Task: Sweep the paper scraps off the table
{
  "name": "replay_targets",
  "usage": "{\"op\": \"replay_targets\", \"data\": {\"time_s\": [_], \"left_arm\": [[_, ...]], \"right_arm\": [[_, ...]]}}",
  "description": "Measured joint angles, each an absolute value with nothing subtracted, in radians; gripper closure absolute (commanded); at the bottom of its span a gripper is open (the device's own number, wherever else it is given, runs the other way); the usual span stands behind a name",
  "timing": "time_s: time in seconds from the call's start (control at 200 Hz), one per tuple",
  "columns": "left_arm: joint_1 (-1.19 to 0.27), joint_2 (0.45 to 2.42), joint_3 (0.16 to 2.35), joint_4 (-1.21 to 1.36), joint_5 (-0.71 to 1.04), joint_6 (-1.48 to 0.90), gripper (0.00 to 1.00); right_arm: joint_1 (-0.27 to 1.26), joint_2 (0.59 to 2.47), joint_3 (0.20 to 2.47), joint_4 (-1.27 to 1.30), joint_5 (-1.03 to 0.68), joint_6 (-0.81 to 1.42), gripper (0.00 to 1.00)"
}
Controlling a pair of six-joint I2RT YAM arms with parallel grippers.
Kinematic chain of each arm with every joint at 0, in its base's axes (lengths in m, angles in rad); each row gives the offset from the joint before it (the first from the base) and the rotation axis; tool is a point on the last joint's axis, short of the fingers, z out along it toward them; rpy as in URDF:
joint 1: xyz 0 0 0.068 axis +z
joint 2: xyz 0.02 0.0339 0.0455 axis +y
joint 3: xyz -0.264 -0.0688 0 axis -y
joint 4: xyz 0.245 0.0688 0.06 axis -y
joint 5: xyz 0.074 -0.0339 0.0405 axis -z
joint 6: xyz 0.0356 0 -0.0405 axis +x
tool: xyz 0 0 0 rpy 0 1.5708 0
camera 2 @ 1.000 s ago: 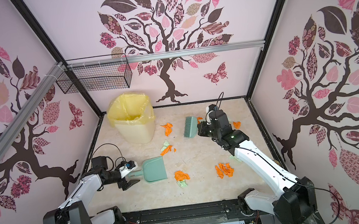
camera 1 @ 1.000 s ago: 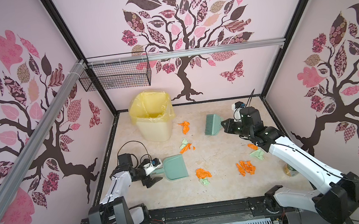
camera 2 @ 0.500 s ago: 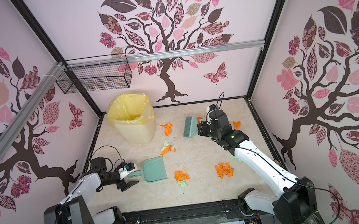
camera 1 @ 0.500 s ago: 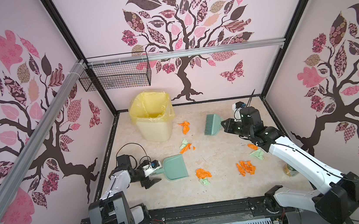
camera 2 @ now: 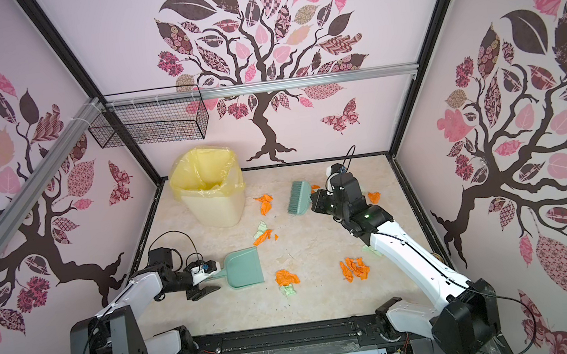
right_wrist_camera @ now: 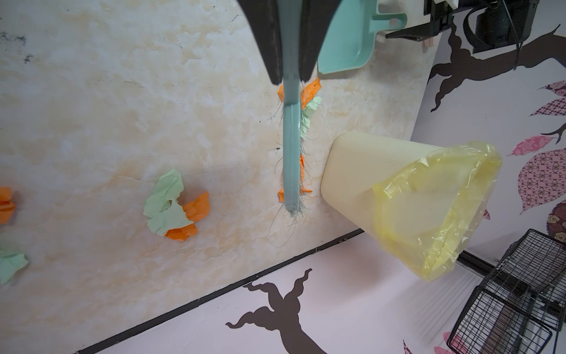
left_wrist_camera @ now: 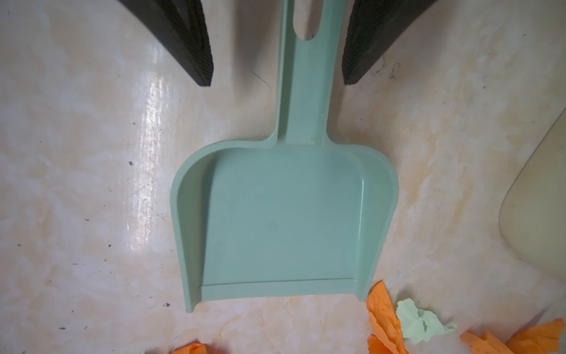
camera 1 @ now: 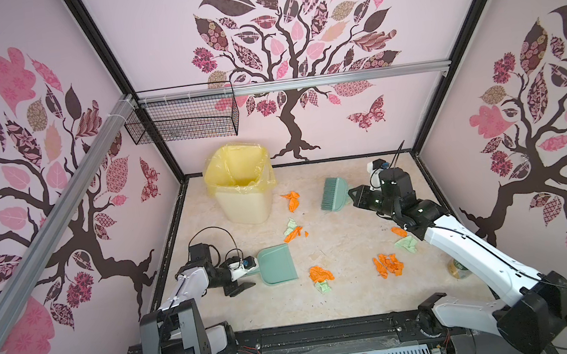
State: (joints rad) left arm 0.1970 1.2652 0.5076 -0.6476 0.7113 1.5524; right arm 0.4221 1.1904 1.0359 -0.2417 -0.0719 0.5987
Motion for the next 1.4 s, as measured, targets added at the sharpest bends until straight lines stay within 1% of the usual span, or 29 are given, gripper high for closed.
{"op": "replay_targets", "data": {"time_s": [0.055,0.22,0.325,0.475,0.51,0.58,0.665,0.735,0.87,0.955,1.23,1.28,1.4], "left_arm": [[0.180,1.287,0.509,-0.650,0.696,1.553,0.27],[0.158,1.362,0.544,-0.690,0.667,1.552,0.28],[0.158,1.370,0.556,-0.691,0.664,1.549,0.33],[0.160,1.391,0.574,-0.701,0.664,1.542,0.34],[0.163,1.393,0.579,-0.701,0.665,1.541,0.36],[0.172,1.392,0.585,-0.699,0.670,1.536,0.45],[0.180,1.392,0.586,-0.696,0.677,1.529,0.47],[0.187,1.392,0.586,-0.694,0.683,1.522,0.46],[0.202,1.391,0.586,-0.692,0.695,1.509,0.30],[0.213,1.389,0.586,-0.688,0.710,1.505,0.25],[0.222,1.378,0.586,-0.684,0.720,1.489,0.23],[0.224,1.370,0.586,-0.679,0.724,1.489,0.25],[0.239,1.357,0.587,-0.671,0.746,1.482,0.25]], "right_arm": [[0.422,1.190,1.033,-0.242,-0.072,0.599,1.00],[0.422,1.189,1.024,-0.242,-0.072,0.599,1.00],[0.422,1.188,1.023,-0.242,-0.072,0.599,1.00],[0.422,1.188,1.022,-0.241,-0.072,0.599,1.00],[0.422,1.188,1.022,-0.240,-0.072,0.600,1.00],[0.422,1.188,1.021,-0.237,-0.072,0.603,1.00],[0.422,1.189,1.020,-0.234,-0.072,0.603,1.00],[0.422,1.190,1.017,-0.229,-0.072,0.604,1.00],[0.422,1.190,1.004,-0.220,-0.072,0.606,1.00],[0.422,1.190,1.003,-0.220,-0.072,0.606,1.00],[0.422,1.198,1.003,-0.221,-0.072,0.603,1.00],[0.422,1.199,1.003,-0.221,-0.071,0.603,1.00],[0.422,1.199,1.003,-0.221,-0.071,0.603,1.00]]}}
